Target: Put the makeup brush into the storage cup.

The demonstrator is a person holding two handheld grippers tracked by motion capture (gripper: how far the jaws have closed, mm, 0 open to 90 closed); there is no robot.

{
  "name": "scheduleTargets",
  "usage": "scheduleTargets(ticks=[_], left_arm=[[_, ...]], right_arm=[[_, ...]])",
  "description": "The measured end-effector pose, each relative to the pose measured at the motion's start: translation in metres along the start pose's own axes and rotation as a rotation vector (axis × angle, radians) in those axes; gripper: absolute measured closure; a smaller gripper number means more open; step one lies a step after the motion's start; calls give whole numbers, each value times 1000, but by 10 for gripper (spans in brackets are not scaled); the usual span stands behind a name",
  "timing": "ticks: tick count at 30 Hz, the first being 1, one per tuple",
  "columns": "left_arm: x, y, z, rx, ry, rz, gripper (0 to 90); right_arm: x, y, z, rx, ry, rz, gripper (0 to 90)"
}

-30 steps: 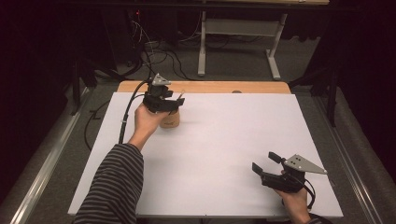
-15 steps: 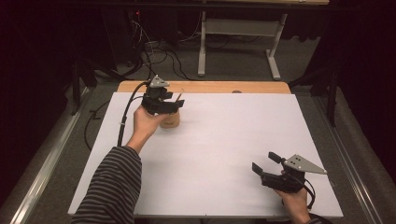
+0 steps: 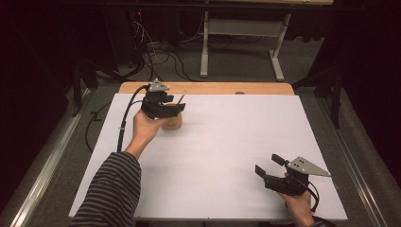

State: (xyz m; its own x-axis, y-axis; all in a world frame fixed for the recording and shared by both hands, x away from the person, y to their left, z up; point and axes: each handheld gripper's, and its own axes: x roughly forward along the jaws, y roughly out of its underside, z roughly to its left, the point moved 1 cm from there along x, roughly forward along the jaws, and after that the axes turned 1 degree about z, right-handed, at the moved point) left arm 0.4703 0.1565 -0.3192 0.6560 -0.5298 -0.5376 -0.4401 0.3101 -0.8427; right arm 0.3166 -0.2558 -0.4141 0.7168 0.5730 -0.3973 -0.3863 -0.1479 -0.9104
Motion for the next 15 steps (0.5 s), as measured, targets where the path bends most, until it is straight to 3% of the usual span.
scheduleTargets(ticks=[15], left_arm=[[-9, 4, 3, -25, 9, -18, 395]], right_arm=[[0, 0, 0, 2, 0, 0, 209]])
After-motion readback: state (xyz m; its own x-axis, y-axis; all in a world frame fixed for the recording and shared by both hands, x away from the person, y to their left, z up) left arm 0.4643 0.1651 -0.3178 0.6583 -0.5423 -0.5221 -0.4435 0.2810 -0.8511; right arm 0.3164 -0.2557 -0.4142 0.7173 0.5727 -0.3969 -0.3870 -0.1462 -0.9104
